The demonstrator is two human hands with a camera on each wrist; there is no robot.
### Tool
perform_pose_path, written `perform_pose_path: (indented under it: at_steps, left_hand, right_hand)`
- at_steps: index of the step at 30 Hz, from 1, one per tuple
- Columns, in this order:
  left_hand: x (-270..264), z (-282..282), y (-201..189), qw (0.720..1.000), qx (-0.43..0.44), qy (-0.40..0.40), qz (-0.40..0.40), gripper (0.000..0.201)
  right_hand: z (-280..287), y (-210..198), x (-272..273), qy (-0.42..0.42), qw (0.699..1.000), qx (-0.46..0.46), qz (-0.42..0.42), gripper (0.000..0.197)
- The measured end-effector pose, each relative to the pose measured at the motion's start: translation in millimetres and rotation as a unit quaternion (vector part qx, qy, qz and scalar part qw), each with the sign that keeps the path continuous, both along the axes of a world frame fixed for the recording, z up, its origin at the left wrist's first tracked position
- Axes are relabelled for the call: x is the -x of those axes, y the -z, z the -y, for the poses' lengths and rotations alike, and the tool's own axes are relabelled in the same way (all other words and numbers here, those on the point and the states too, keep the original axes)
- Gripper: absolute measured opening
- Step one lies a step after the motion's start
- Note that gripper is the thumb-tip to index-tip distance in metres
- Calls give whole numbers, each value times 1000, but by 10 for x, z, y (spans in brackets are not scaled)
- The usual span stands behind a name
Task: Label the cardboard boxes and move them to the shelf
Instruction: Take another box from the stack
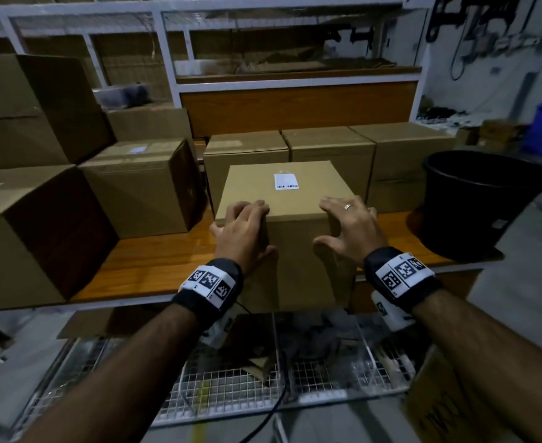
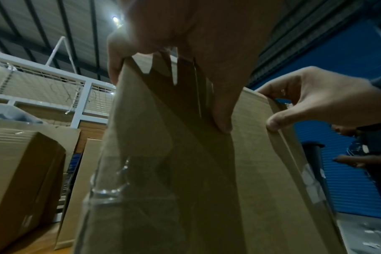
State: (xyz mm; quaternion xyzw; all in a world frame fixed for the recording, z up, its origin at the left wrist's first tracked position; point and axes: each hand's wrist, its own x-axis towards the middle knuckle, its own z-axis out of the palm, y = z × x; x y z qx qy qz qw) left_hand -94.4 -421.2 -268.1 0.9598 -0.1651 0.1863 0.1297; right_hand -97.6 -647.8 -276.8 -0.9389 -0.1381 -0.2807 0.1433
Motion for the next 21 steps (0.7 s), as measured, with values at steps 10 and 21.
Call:
perform_pose_path:
  at_steps: [10, 21]
  left_hand:
    - [-187, 68, -90, 1000, -4, 5, -27, 72]
    - [-335, 250, -428, 986, -147, 9, -75, 53]
  right_hand:
    - [59, -151, -185, 54, 995, 44, -70, 77]
    - [0, -385, -316, 20, 976, 170, -132, 77]
